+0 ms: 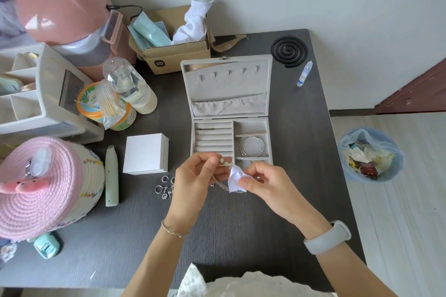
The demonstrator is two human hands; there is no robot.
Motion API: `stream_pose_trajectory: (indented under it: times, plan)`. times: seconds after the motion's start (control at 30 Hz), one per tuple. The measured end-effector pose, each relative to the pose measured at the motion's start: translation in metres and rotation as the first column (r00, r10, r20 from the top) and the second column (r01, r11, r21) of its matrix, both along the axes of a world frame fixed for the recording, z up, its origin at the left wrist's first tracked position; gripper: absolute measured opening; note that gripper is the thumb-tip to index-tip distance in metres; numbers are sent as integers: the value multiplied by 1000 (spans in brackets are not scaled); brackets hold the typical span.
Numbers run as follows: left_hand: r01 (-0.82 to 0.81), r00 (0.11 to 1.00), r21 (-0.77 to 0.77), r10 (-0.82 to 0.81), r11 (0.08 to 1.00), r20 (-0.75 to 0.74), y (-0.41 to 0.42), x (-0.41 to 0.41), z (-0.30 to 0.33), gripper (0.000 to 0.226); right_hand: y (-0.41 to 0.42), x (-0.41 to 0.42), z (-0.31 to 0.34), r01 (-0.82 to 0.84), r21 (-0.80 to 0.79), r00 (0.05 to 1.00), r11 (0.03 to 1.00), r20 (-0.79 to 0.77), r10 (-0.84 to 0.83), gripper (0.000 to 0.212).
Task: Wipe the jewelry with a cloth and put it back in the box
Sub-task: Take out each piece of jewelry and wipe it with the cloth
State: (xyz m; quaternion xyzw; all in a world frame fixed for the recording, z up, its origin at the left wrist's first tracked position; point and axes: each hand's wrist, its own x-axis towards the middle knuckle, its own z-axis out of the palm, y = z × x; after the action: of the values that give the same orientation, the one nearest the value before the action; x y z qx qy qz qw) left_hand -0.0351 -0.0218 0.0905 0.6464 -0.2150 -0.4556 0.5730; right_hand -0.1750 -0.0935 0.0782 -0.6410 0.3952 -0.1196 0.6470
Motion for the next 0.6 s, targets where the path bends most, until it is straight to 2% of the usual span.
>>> stream_pose_trajectory:
  times: [0.07,0.13,0.27,0.43,0.6]
  plan:
    - [-63,983,-22,58,998,-173,1,-5,-2,18,3,3,-4,84,-3,996,996,12,-84,17]
    - [-158,929,-46,132,986,-346,1,-5,-2,21,6,4,-8,190,0,982,982,22,-190,22]
    - [-279,826,-25,226,960,-516,3,9,-4,24,6,-1,-18,348,28,937,937,-3,-348,17]
    - [-235,809,96,249,967,-533,15,25,-23,18,3,-6,-24,424,63,906,904,-28,-423,17]
    - [-98,898,310,218,946,-381,28,23,-52,15,3,-8,-25,451,68,892,890,-66,-447,16]
